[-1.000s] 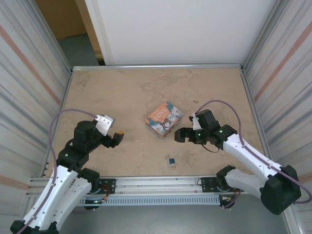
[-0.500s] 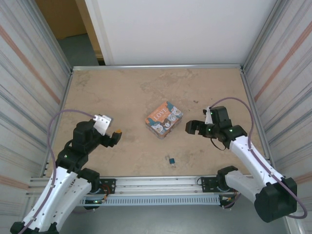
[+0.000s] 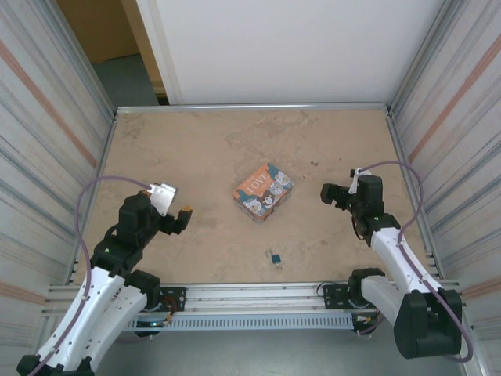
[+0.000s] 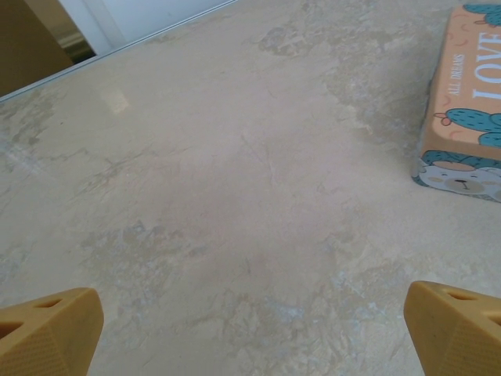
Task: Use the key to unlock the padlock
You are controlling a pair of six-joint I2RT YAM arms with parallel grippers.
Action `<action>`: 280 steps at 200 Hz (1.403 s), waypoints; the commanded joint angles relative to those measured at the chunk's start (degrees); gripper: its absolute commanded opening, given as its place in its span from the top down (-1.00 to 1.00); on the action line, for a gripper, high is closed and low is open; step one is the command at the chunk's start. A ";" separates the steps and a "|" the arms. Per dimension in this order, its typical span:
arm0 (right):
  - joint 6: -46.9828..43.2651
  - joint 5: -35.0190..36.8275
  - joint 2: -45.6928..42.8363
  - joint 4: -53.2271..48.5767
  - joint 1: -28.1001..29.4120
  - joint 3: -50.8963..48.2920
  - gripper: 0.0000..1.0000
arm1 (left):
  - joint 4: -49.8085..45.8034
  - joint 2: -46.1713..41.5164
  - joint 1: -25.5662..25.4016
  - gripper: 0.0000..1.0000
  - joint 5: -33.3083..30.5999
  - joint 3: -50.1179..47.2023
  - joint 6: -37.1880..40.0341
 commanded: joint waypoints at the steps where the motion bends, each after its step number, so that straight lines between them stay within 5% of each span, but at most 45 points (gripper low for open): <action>1: -5.56 7.09 1.97 10.79 -0.76 -1.00 -0.98 | 1.59 1.08 0.29 -0.97 -2.59 0.28 -1.92; 66: -8.34 3.66 16.93 38.72 -3.84 -7.79 -0.98 | 3.61 8.04 0.40 -0.97 -5.78 3.51 -8.40; 95: -11.48 0.73 20.18 43.78 -4.10 -7.54 -0.98 | 9.16 11.33 1.09 -0.97 -9.45 2.13 -9.61; 142: -12.31 -0.98 25.02 55.71 -5.89 -10.84 -0.98 | 19.28 14.83 10.42 -0.97 -8.06 -1.03 -13.44; 194: -11.79 -2.34 33.65 61.09 -6.87 -9.12 -0.98 | 24.05 16.34 17.74 -0.97 -8.39 -2.89 -14.48; 222: -10.22 -3.23 33.91 48.19 -8.34 -2.52 -0.98 | 25.85 17.99 18.29 -0.98 -7.30 -3.78 -13.93; 280: -10.23 -2.92 33.97 49.16 -8.17 -2.80 -0.98 | 37.56 21.72 18.28 -0.97 -5.08 -9.50 -14.95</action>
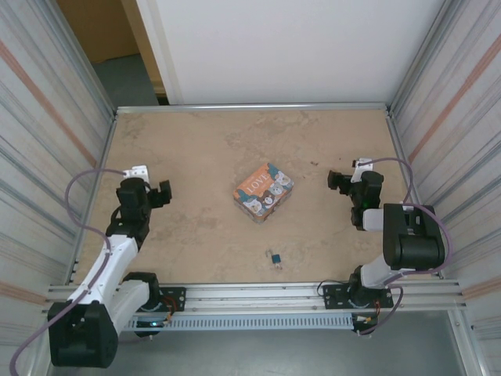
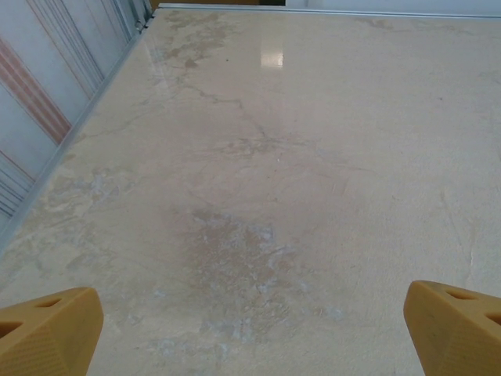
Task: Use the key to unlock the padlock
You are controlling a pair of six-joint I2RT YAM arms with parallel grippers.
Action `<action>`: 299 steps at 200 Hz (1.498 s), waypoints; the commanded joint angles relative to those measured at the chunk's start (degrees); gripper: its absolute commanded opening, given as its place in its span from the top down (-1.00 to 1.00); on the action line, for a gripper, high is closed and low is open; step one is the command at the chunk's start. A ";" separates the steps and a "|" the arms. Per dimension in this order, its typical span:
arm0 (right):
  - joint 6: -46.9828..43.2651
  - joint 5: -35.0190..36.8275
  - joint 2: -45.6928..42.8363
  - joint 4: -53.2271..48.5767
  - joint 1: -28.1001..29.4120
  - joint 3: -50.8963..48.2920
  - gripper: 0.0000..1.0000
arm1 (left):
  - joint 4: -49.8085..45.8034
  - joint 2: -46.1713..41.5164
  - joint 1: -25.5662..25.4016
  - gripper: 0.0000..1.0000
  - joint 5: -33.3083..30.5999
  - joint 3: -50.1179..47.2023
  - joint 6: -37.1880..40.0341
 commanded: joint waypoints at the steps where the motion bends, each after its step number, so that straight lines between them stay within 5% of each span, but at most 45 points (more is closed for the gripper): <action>1: 0.86 -0.64 0.21 -1.20 -0.08 0.52 -0.98 | 8.16 1.16 0.30 -0.97 1.93 -2.47 -0.76; 157: 0.74 -0.58 0.19 -1.20 0.00 0.52 -0.98 | 41.46 14.32 0.85 -0.97 7.48 -12.57 6.61; 236: 0.76 -0.50 0.21 -1.20 0.07 0.52 -0.98 | 64.62 35.46 3.95 -0.97 12.68 -11.91 4.30; 280: 0.79 -0.42 0.21 -1.21 -0.01 0.52 -0.98 | 45.72 34.39 3.55 -0.97 13.54 -3.35 4.69; 299: 0.70 -0.17 0.12 -1.20 0.15 0.36 -0.98 | 46.80 34.82 2.79 -0.97 12.54 -3.47 5.48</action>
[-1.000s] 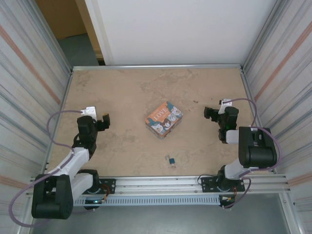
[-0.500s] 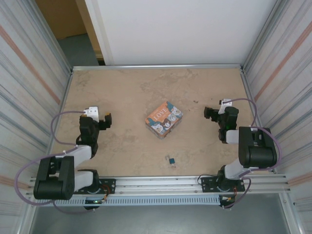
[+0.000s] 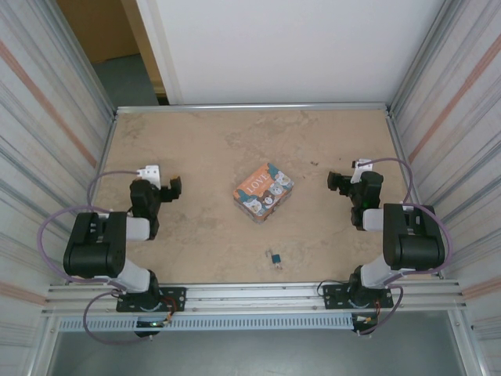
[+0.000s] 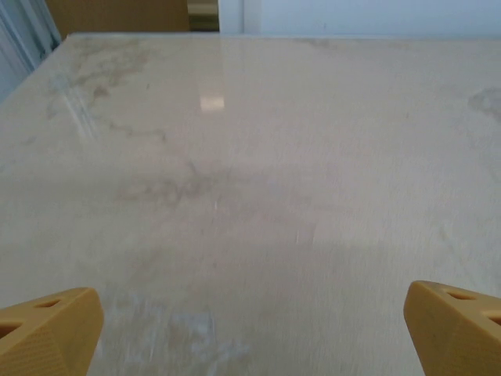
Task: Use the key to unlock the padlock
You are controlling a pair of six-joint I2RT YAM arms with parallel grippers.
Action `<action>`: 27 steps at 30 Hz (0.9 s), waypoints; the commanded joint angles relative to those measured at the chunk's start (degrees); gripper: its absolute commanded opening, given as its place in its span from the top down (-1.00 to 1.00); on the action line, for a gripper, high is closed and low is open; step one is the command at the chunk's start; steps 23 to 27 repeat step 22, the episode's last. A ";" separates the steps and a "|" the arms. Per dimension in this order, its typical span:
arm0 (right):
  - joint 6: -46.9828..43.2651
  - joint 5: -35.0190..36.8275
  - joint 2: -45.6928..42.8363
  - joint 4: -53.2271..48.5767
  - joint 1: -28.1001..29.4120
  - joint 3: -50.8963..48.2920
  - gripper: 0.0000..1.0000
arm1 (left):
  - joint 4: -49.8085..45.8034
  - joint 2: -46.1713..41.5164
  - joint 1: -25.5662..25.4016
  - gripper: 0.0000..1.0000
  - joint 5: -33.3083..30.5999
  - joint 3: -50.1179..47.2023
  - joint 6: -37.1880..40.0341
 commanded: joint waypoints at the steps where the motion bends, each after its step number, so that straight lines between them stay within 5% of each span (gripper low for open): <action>1: 0.68 -0.15 0.12 -0.36 0.16 0.35 -0.98 | -3.41 0.00 -0.62 -0.97 0.38 1.90 1.33; 27: 0.43 0.67 0.07 -0.53 0.65 0.51 -0.98 | -4.75 0.07 -1.94 -0.97 -0.88 2.68 2.65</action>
